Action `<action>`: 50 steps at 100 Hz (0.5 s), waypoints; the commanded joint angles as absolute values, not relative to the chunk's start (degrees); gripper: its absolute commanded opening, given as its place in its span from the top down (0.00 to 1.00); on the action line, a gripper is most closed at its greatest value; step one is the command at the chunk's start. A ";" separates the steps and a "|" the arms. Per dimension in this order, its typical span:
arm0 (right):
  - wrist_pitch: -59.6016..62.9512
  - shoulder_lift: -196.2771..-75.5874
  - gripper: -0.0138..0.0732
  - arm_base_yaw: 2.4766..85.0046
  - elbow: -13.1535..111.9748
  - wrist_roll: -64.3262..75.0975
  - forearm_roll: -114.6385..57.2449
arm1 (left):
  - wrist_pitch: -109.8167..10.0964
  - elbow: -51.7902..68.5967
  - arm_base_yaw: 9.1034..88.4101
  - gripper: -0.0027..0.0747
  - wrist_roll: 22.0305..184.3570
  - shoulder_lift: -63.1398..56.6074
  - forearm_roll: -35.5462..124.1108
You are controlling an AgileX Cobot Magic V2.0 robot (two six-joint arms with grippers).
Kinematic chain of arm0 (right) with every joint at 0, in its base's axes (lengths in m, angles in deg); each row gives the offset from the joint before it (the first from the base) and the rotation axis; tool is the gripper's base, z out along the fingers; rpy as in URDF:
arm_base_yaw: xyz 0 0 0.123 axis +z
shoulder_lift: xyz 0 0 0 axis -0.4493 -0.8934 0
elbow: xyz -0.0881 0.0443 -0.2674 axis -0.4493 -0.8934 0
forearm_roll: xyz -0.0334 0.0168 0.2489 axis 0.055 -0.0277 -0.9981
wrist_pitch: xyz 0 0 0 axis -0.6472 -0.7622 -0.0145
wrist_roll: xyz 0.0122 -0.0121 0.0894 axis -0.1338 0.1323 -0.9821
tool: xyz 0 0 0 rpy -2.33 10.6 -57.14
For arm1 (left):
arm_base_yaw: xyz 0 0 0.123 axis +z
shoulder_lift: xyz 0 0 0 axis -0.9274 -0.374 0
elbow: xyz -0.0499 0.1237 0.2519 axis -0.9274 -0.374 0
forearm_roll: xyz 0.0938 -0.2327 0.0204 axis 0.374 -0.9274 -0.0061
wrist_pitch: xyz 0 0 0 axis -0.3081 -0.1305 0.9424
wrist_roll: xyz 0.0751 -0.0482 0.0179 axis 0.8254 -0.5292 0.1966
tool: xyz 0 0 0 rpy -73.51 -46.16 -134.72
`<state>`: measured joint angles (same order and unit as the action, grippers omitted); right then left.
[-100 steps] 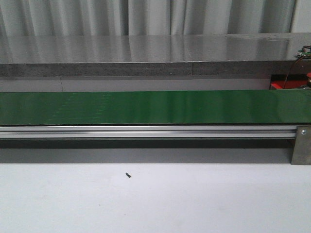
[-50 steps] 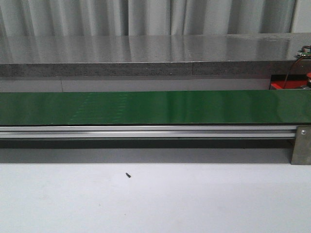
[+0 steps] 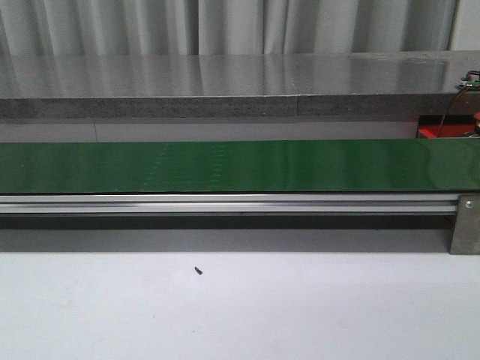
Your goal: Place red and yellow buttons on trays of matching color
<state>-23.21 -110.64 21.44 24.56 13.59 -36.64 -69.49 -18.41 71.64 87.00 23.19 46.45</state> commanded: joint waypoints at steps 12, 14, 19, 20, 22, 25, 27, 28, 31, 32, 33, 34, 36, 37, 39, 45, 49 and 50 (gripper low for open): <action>-19.25 -110.54 0.92 21.34 25.90 13.58 -37.91 | -64.31 -13.72 72.12 0.13 81.19 21.12 47.20; -19.25 -110.54 0.92 21.34 25.90 13.58 -37.91 | -64.57 -12.64 72.56 0.13 80.31 20.29 48.09; -19.30 -110.54 0.92 21.34 25.90 13.58 -37.91 | -65.48 -9.62 73.64 0.13 78.38 17.76 50.55; -19.30 -110.54 0.92 21.34 25.90 13.58 -37.91 | -65.78 -9.13 73.82 0.13 77.80 17.34 50.91; -19.30 -110.54 0.92 21.34 25.90 13.58 -37.91 | -66.29 -7.60 74.44 0.13 77.21 15.98 51.94; -19.30 -110.54 0.92 21.34 25.90 13.58 -37.91 | -67.04 -5.53 75.36 0.13 75.82 13.99 53.13; -19.30 -110.54 0.92 21.34 25.90 13.58 -37.91 | -67.64 -3.90 76.13 0.13 75.24 12.43 53.80; -19.30 -110.54 0.92 21.34 25.90 13.58 -37.91 | -67.88 -2.78 76.68 0.13 75.11 11.89 54.06; -19.30 -110.54 0.92 21.34 25.90 13.58 -37.91 | -68.95 -0.52 77.87 0.13 74.77 9.03 54.26; -19.30 -110.54 0.92 21.34 25.90 13.58 -37.91 | -69.50 0.06 78.20 0.13 74.66 8.44 54.26; -19.30 -110.54 0.92 21.34 25.90 13.58 -37.91 | -69.81 1.21 78.85 0.13 74.66 7.26 54.26; -19.30 -110.54 0.92 21.34 25.90 13.58 -37.91 | -70.43 1.80 79.18 0.13 74.66 6.68 54.26; -19.30 -110.54 0.92 21.34 25.90 13.58 -37.91 | -71.51 3.56 80.18 0.13 74.52 4.91 54.26; -19.30 -110.54 0.92 21.34 25.90 13.58 -37.91 | -71.89 4.14 80.84 0.13 74.40 4.27 54.26; -19.30 -110.54 0.92 21.34 25.90 13.58 -37.91 | -72.98 5.89 81.47 0.13 74.22 2.32 54.26; -19.30 -110.54 0.92 21.34 25.90 13.58 -37.91 | -75.74 11.07 83.87 0.13 74.25 -3.41 54.26; -19.30 -110.54 0.92 21.34 25.90 13.58 -37.91 | -77.07 14.30 85.30 0.14 74.25 -6.62 54.26; -19.30 -110.54 0.92 21.34 25.90 13.58 -37.91 | -77.42 14.83 85.53 0.14 74.25 -7.88 54.26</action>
